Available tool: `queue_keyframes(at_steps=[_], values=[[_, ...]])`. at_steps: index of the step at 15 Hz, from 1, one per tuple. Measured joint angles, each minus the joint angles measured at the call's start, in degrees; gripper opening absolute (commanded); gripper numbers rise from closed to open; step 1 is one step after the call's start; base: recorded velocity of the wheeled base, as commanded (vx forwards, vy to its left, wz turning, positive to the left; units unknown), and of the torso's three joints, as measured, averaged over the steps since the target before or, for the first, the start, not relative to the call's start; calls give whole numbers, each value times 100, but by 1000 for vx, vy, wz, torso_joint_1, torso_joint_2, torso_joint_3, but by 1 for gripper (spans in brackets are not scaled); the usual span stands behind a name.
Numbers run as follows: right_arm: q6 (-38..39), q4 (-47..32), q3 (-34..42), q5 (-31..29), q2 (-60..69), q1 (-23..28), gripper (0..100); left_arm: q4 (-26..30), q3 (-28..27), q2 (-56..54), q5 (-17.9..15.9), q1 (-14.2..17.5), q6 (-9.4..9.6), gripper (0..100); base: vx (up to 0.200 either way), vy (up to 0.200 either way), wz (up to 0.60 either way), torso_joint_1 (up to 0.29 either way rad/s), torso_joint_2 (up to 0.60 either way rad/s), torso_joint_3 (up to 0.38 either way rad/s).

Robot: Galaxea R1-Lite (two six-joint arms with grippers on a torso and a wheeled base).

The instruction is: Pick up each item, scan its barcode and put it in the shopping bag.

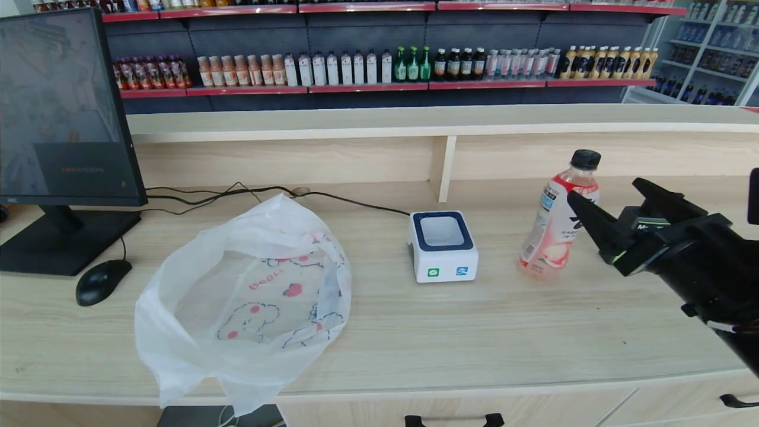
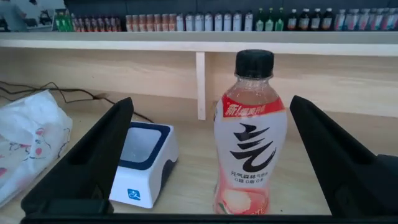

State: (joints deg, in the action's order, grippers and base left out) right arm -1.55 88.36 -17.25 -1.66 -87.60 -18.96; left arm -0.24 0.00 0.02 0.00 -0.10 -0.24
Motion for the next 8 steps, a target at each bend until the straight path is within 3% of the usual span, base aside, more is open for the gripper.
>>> queue_keyframes(at_steps=[3, 8], values=[[65, 13, -262, -134, -575, -44, 100, 0, 0, 0, 0, 0, 0, 100, 0, 0, 0, 0, 0, 0], [79, 16, -549, -90, -1056, 380, 100, 0, 0, 0, 0, 0, 0, 100, 0, 0, 0, 0, 0, 0]])
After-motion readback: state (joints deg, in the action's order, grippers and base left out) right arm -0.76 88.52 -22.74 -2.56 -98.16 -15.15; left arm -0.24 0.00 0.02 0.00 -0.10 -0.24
